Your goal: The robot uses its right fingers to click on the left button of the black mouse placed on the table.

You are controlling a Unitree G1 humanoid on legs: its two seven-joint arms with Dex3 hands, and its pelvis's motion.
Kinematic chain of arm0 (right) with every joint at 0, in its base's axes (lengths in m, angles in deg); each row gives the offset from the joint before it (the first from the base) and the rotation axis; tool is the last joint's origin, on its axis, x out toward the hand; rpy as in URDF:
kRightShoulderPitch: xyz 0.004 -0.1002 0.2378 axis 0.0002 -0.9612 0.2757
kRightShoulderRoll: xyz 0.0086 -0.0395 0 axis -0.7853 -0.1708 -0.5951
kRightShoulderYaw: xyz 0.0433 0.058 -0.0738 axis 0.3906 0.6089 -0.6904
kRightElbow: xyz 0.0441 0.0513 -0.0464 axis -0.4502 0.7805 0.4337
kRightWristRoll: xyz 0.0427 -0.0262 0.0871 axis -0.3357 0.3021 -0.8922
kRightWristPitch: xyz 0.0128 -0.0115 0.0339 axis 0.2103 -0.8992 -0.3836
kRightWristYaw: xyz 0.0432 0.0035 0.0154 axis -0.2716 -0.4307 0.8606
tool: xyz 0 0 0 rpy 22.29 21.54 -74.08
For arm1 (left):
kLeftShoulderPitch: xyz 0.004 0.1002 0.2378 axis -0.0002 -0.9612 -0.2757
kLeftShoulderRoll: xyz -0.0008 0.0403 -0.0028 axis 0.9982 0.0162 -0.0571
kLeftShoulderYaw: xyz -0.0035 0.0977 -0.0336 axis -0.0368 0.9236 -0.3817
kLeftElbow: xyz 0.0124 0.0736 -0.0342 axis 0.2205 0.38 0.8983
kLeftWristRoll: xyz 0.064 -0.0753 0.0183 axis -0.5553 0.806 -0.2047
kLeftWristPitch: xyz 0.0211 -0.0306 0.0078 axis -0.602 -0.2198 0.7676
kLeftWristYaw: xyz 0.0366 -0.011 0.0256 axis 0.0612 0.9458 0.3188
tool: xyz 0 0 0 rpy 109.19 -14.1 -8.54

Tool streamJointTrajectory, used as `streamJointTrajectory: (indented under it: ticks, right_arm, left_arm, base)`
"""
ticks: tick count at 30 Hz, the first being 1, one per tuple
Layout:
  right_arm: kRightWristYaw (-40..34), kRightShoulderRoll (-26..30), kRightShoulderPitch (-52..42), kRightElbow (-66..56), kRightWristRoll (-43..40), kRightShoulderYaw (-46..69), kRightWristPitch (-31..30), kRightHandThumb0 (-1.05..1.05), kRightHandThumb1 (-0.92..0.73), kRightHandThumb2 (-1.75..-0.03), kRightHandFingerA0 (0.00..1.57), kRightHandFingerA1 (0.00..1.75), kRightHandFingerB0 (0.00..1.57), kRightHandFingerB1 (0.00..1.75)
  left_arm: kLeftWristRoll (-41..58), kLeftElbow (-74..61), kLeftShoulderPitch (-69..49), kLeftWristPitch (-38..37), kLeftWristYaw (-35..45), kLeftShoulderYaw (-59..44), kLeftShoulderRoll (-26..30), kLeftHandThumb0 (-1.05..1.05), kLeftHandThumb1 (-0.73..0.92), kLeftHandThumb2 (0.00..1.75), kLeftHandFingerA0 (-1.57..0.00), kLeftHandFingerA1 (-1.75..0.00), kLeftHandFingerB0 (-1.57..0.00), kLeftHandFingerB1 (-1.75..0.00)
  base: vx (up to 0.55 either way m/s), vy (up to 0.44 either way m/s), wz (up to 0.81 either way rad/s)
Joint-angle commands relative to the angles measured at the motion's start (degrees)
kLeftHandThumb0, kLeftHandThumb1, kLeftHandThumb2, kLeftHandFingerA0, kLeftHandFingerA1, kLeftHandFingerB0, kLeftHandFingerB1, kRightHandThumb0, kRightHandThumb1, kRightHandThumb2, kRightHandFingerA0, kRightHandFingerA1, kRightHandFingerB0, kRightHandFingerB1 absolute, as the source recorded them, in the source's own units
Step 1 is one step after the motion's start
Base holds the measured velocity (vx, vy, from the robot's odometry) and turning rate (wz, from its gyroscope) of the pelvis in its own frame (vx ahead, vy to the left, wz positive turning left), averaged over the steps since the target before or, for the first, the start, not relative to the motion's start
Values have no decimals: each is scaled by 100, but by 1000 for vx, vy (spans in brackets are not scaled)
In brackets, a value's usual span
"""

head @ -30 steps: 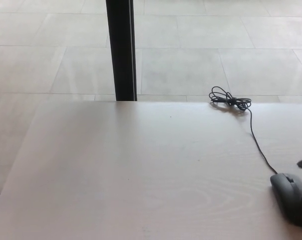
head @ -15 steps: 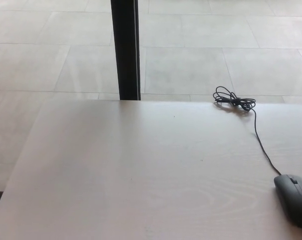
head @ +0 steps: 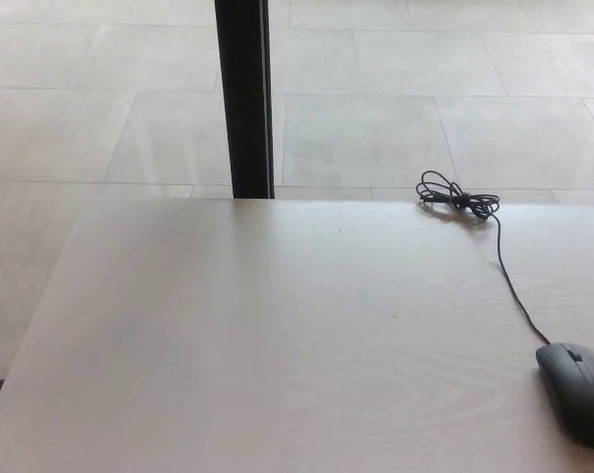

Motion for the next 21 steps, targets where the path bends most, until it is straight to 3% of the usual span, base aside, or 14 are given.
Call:
streamJointTrajectory:
  ticks: [1,4,5,7,8,9,10,11,14,15,16,19,20,21]
  right_arm:
    - [-191,-453,-713,632,-1137,888,-321,-61,-67,-93,94,112,27,48]
    - [-279,-670,-764,1004,-1260,989,-141,-60,-67,-94,97,116,29,48]
    - [-339,-799,-846,880,-1255,991,-177,-58,-82,-64,94,124,33,36]
    - [-442,-1121,-899,918,-1385,1048,-196,-56,-81,-64,88,110,38,39]
    - [-452,-1192,-935,817,-1389,1037,-342,-60,-67,-94,91,111,32,50]
    - [-479,-1253,-967,744,-1391,1029,-358,-56,-82,-64,87,129,38,39]
    - [-538,-1420,-1045,553,-1433,1032,-409,-62,-65,-95,90,109,32,51]
    - [-561,-1557,-1135,332,-1475,1036,-451,-62,-65,-96,95,116,35,53]
    - [-716,-1784,-1252,98,-1464,943,-521,-63,-82,-65,87,114,39,41]
    - [-741,-1824,-1277,36,-1495,937,-549,-63,-66,-97,90,107,34,53]
    - [-796,-1945,-1300,-110,-1633,995,-696,-61,-82,-64,79,101,40,41]
    - [-876,-2107,-1384,-311,-1791,1015,-923,-60,-84,-65,65,68,39,40]
    - [-993,-2182,-1372,-272,-1810,1014,-998,-63,-76,-69,83,112,43,46]
    - [-1007,-2189,-1327,-205,-1897,1039,-1140,-58,-83,-65,84,119,52,47]
  left_arm:
    - [69,34,-90,-39,1,-57,-2,-43,61,58,-79,-69,-73,-58]
    - [94,39,-73,-1,28,-83,2,-41,62,58,-78,-68,-72,-58]
    - [88,33,-78,-21,45,-78,-6,-41,63,59,-77,-68,-71,-57]
    - [42,18,-97,-14,-32,-39,-10,-42,62,58,-79,-68,-72,-58]
    - [38,37,-89,-12,-37,-39,-12,-43,60,58,-79,-66,-72,-58]
    - [38,35,-87,-6,-45,-38,-13,-43,58,57,-79,-67,-72,-58]
    - [80,25,-85,-4,-10,-72,-23,-40,60,58,-78,-70,-72,-59]
    - [146,23,-73,21,37,-128,-28,-38,60,58,-77,-71,-72,-60]
    - [90,26,-80,-3,-35,-97,-28,-39,61,58,-79,-69,-73,-59]
    - [78,23,-85,-12,-41,-83,-26,-39,62,58,-79,-69,-73,-59]
    - [66,31,-83,-21,-37,-70,-17,-39,62,58,-80,-69,-73,-59]
    - [105,28,-110,-50,46,-99,-14,-37,62,58,-79,-70,-71,-60]
    - [47,-11,-123,-23,-40,-35,-19,-38,62,58,-78,-69,-71,-60]
    - [88,-30,-119,-4,-44,-64,-33,-37,62,58,-75,-70,-71,-61]
  base:
    - [0,0,0]
    - [0,0,0]
    - [0,0,0]
    - [0,0,0]
    - [0,0,0]
    - [0,0,0]
    - [0,0,0]
    - [0,0,0]
    - [0,0,0]
    - [0,0,0]
    - [0,0,0]
    - [0,0,0]
    - [0,0,0]
    - [0,0,0]
